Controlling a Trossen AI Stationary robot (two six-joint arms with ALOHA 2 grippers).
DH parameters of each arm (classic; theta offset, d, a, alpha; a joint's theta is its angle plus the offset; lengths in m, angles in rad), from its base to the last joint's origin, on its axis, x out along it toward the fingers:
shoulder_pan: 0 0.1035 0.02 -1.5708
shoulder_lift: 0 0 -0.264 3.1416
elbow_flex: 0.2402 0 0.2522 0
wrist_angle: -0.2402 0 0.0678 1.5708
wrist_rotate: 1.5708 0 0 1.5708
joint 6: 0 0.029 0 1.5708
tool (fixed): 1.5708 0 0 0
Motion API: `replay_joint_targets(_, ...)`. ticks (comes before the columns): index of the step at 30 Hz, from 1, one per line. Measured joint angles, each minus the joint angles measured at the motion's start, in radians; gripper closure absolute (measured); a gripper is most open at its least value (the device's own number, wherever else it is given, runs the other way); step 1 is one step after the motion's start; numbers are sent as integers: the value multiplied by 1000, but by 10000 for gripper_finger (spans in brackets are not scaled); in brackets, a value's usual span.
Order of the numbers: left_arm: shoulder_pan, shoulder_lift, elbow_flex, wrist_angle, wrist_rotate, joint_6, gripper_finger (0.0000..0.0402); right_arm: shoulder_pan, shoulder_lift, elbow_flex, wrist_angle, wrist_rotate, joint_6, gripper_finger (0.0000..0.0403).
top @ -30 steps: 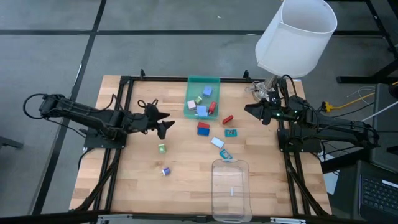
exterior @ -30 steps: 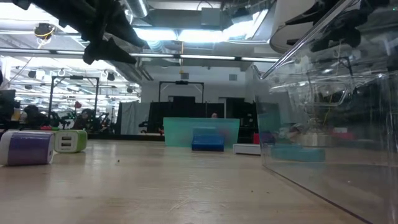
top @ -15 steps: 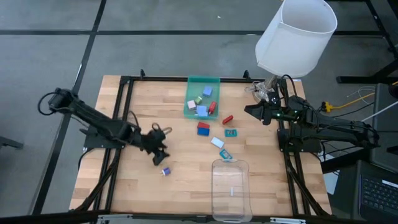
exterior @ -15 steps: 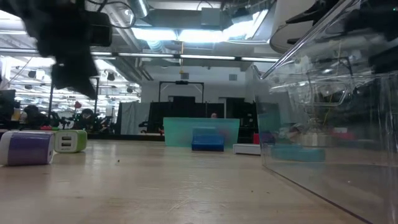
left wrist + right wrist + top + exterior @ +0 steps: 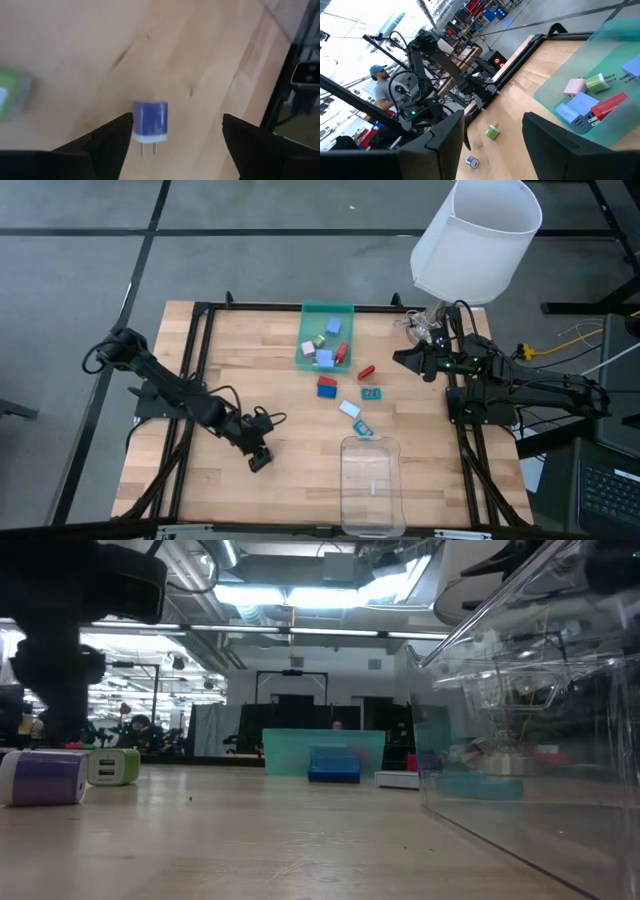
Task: Pick & Place Office items
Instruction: Put the violet charger adapter into the green bin
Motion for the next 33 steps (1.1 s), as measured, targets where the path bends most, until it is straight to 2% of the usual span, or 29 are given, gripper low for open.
replay_joint_targets(4, -1, 25, 10, -1, 43, -36, 83, 0, 0, 0, 0, -24, -3, 202)
replay_joint_targets(11, 9, 33, 17, -78, 1, -65, 85, 0, 0, 0, 0, -28, -19, 202)
replay_joint_targets(22, 7, 56, 22, -113, 42, -98, 86, 0, 0, 0, 0, -35, -22, 202)
replay_joint_targets(27, 7, 165, 114, -189, 92, -58, 86, 0, 0, 0, 0, -35, -22, 202)
replay_joint_targets(33, 12, 337, 253, -276, 95, 3, 86, 0, 0, 0, 0, -39, -21, 202)
